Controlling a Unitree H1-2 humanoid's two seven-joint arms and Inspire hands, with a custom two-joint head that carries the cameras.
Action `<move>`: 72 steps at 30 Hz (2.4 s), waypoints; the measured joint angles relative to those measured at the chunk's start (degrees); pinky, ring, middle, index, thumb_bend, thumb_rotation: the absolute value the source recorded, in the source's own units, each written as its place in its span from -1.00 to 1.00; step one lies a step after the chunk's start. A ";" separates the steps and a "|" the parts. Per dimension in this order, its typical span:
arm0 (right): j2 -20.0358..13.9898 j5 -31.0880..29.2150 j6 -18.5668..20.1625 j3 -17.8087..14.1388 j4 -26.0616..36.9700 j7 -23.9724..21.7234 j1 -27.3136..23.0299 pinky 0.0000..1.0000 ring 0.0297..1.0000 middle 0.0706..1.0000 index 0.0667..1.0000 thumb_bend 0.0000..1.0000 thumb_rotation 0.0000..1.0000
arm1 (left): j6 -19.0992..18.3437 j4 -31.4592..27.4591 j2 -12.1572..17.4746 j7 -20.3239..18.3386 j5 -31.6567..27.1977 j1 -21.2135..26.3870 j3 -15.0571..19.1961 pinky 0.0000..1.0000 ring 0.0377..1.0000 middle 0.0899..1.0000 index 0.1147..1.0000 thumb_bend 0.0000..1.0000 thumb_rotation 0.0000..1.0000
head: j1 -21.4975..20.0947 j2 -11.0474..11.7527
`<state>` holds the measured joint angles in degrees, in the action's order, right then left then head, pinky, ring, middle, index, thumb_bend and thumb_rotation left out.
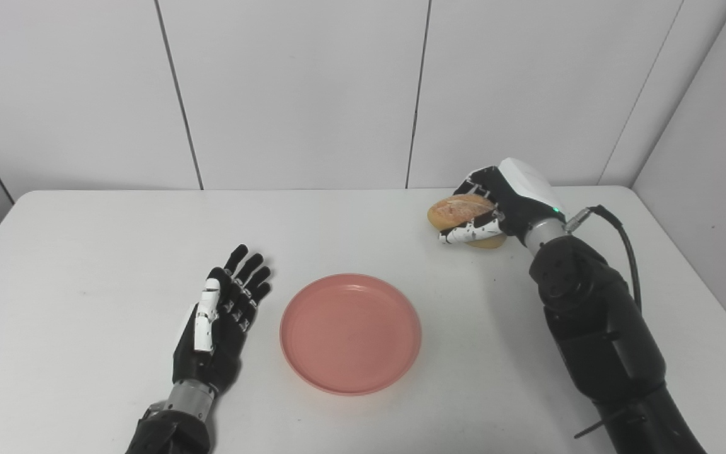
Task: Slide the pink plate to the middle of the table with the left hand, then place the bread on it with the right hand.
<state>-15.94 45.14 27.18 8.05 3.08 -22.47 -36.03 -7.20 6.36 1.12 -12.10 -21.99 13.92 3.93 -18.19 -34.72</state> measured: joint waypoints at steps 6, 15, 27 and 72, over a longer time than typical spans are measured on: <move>3.10 0.91 0.00 2.67 2.27 -1.72 0.00 -0.39 -0.29 -0.20 -0.06 0.08 -0.69 | -0.22 -1.14 -1.10 1.17 0.95 -0.49 -0.37 0.89 0.83 0.83 0.80 -0.22 1.00 | 2.54 -0.09; 6.26 0.84 -0.01 8.89 2.56 -1.95 -0.01 -0.37 -0.27 -0.18 0.01 0.09 -0.71 | -0.28 -1.86 -2.19 2.55 2.48 -0.83 -1.67 0.86 0.82 0.82 0.79 -0.20 1.00 | 6.67 -0.97; 8.48 0.19 -0.09 14.44 1.11 -1.74 0.11 -0.36 -0.23 -0.11 0.04 0.11 -0.69 | -0.83 -2.62 -3.85 4.21 4.18 -1.06 -2.66 0.83 0.79 0.80 0.79 -0.19 1.00 | 10.10 -1.93; 6.50 3.94 -2.68 21.90 -0.82 -0.44 5.23 -0.36 -0.21 -0.08 0.09 0.24 -0.58 | -3.07 -4.09 -4.85 5.41 5.78 -1.31 -3.16 0.83 0.81 0.80 0.77 -0.14 1.00 | 13.71 -3.25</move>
<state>-9.44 49.08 24.50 29.95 2.26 -22.91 -30.80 -10.27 2.26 -3.73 -6.70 -16.21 12.61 0.77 -4.48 -37.97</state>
